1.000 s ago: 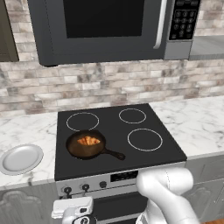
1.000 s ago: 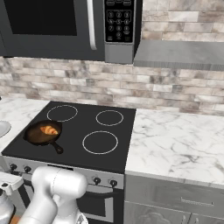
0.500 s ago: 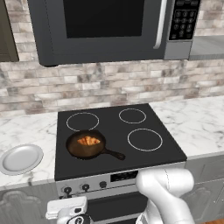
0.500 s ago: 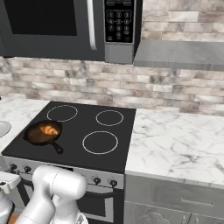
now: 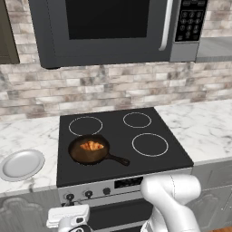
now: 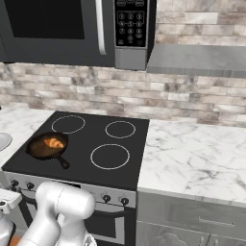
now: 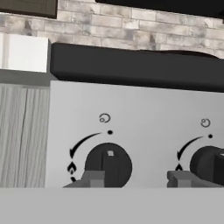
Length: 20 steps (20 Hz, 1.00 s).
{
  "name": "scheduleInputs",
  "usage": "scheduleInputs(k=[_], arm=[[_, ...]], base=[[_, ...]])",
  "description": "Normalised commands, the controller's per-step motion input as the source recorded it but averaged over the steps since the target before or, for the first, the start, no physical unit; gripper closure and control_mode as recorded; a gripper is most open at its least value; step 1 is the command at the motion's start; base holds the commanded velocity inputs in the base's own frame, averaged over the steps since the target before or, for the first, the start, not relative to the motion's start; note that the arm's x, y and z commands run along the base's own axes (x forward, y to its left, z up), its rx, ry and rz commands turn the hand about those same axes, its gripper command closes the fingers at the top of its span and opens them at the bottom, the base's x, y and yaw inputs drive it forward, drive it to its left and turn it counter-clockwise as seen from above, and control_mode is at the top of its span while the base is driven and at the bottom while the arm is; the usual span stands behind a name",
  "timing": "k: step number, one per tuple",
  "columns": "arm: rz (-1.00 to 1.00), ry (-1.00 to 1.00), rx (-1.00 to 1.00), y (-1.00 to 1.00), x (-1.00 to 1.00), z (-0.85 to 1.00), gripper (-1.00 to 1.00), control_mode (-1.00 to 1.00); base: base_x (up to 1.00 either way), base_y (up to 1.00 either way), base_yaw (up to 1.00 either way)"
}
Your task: Pick the croissant and place it on the pan. Then turn on the stove to warm the croissant.
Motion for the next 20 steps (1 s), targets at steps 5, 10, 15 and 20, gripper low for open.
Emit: scheduleInputs(k=[5,10,15,20], arm=[[0.00,-0.02,0.00,0.00,0.01,0.00,-1.00,-1.00],[0.01,0.00,0.00,0.02,0.18,0.00,-1.00,-1.00],[0.05,0.00,0.00,0.01,0.27,0.00,-1.00,-1.00],[0.07,0.00,0.00,0.00,0.26,0.03,-1.00,-1.00]], base=[[0.00,0.00,0.00],[0.00,0.00,0.00],[0.00,0.00,0.00],[0.00,0.00,0.00]])
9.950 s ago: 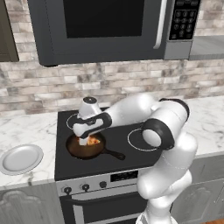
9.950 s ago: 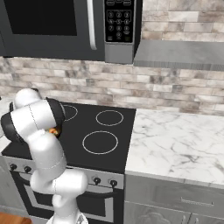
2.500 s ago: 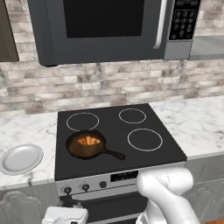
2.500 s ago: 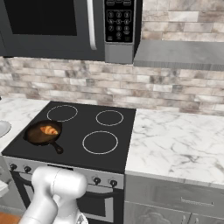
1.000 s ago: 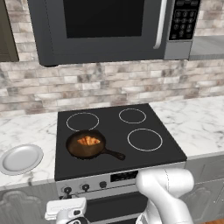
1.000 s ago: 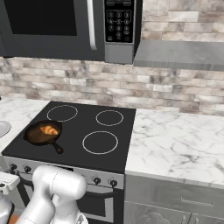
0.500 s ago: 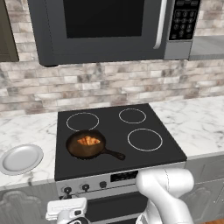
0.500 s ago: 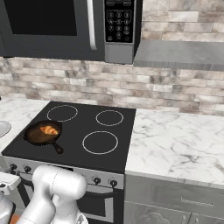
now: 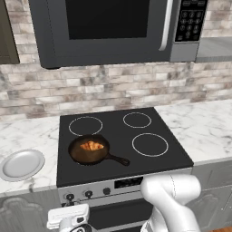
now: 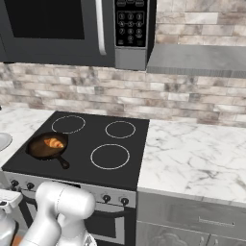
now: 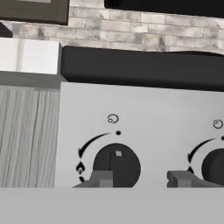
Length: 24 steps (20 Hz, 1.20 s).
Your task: Pick the croissant and place it on the pan. Then turn on the stove to warm the croissant.
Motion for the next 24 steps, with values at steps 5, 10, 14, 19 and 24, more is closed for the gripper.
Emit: scheduleInputs(k=[5,10,14,19,24], arm=[[0.08,0.00,0.00,-0.08,0.27,0.07,-1.00,-1.00],[0.06,0.00,0.00,-0.02,0.19,0.21,-1.00,-1.00],[0.05,0.00,0.00,0.00,0.08,0.34,-1.00,-1.00],[0.04,0.00,0.00,0.00,0.02,0.38,-1.00,-1.00],[0.02,0.00,-0.05,0.08,0.00,0.41,-1.00,-1.00]], base=[[0.00,0.00,0.00],[0.00,0.00,0.00],[0.00,0.00,0.00],[0.00,0.00,0.00],[0.00,0.00,0.00]])
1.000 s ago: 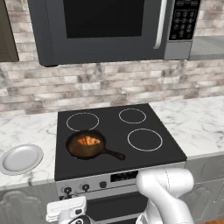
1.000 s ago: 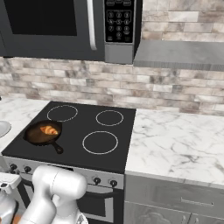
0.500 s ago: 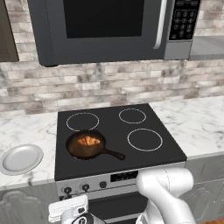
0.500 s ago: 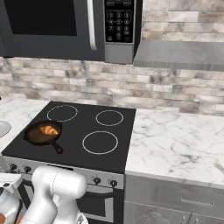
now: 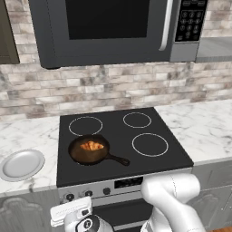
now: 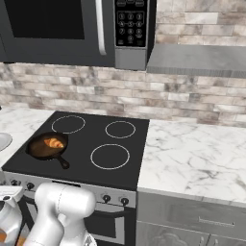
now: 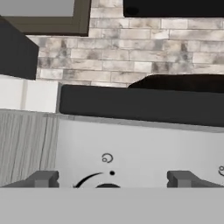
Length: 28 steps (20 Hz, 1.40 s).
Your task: Pick the croissant and place it on the pan. Then turn on the stove to warm the croissant.
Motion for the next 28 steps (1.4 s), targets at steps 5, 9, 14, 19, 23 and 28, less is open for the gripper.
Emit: scheduleInputs(k=[5,9,14,19,23,28], arm=[[0.03,0.00,-0.03,0.03,0.04,0.23,-1.00,-1.00],[0.04,0.00,0.00,-0.11,0.00,-0.01,-1.00,-1.00],[0.01,0.00,0.00,-0.26,0.00,-0.10,-1.00,-1.00],[0.00,0.01,0.00,-0.07,0.00,-0.21,-1.00,-1.00],[0.00,0.05,-0.01,0.13,0.02,-0.24,-1.00,-1.00],[0.00,0.04,-0.02,0.37,0.01,-0.15,-1.00,-1.00]], base=[[0.00,0.00,0.00],[0.00,0.00,0.00],[0.00,0.00,0.00],[0.00,0.00,0.00],[0.00,0.00,0.00],[0.00,0.00,0.00]])
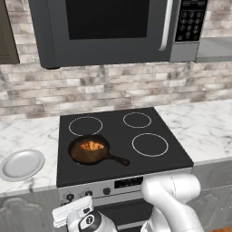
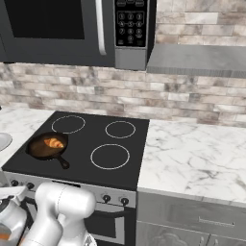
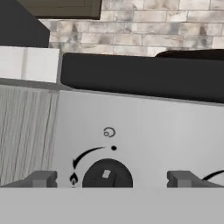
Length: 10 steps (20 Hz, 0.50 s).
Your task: Pick the croissant and place it on the pan. Then turn on the stove to warm the croissant.
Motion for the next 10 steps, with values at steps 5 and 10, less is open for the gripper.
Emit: scheduleInputs(k=[5,10], arm=[[0.00,0.03,-0.01,0.22,0.01,-0.02,-1.00,-1.00],[0.00,0.00,0.00,-0.01,0.00,-0.14,-1.00,-1.00]], base=[[0.00,0.00,0.00],[0.00,0.00,0.00]])
